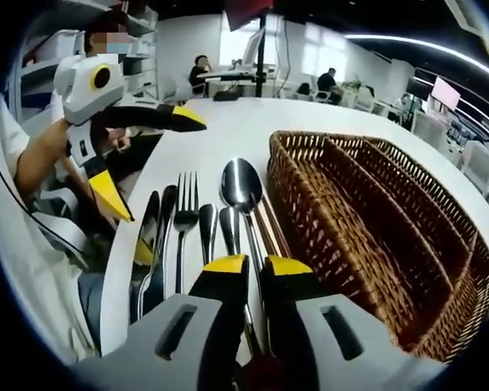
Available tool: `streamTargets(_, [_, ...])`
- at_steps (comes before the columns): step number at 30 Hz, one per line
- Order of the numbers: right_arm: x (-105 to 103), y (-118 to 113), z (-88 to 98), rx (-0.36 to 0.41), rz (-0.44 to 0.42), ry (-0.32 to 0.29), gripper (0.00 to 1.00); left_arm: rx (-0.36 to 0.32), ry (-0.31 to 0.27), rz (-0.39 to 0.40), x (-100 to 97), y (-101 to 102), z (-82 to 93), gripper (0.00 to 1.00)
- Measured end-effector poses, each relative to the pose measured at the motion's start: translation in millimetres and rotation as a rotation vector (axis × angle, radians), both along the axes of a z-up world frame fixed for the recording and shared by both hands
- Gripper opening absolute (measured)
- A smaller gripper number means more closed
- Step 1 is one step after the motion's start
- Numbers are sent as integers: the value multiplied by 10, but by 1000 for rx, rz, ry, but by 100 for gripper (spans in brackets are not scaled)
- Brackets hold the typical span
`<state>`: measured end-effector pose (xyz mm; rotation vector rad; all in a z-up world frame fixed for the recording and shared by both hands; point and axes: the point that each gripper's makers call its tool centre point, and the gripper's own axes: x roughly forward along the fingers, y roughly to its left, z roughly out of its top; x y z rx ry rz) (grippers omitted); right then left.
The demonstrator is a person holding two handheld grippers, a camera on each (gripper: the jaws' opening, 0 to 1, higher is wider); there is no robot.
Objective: Arrange the knives, forks, and spoons in their matching storage slots by inserting each utensil handle-first until every utensil is classified and aligned in the correct compartment
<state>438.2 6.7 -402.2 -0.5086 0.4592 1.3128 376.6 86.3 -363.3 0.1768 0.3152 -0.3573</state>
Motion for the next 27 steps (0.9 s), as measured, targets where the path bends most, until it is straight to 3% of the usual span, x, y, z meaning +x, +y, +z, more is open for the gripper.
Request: streamTargets(27, [25,118,-59,2,7,48,7,-12,4,3,-11,9,-14,91])
